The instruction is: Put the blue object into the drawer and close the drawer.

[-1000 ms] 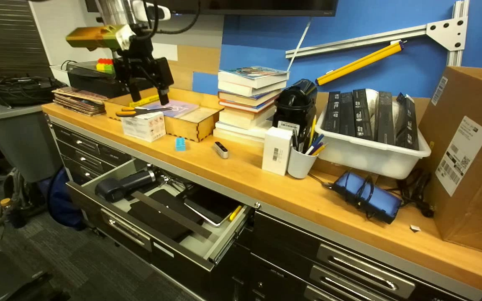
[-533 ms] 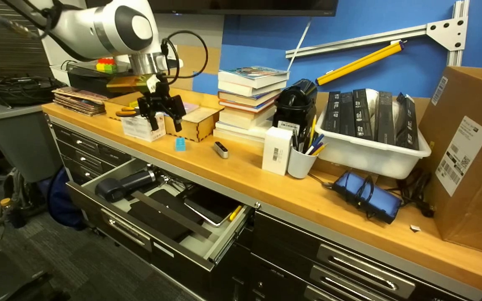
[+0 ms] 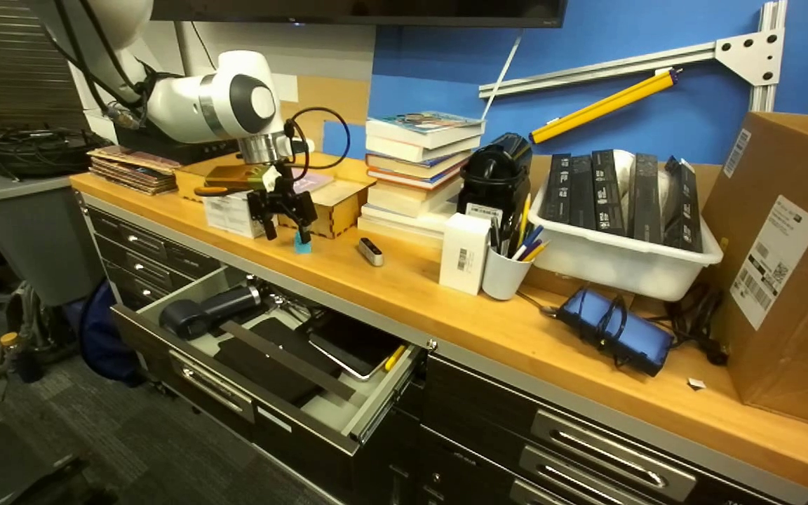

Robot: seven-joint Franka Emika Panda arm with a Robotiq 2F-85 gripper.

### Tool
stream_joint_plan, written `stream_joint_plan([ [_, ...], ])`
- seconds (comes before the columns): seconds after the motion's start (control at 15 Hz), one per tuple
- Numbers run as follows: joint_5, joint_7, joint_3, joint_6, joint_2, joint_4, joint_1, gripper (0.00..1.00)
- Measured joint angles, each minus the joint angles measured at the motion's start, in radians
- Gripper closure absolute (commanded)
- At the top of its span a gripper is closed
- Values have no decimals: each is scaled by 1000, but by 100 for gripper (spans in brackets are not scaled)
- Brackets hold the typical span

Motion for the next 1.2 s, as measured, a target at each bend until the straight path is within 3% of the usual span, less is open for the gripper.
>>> stream_joint_plan([
  [0.47, 8, -4, -40, 1, 76, 106, 14, 0],
  [0.53, 15, -6, -42, 0, 84, 114, 13, 25],
  [0.6, 25, -11, -43, 0, 91, 122, 13, 25],
  [1.07, 128, -82, -39, -47, 106, 149, 6, 82],
  [1.2, 143, -90, -42, -87, 87, 145, -4, 89],
])
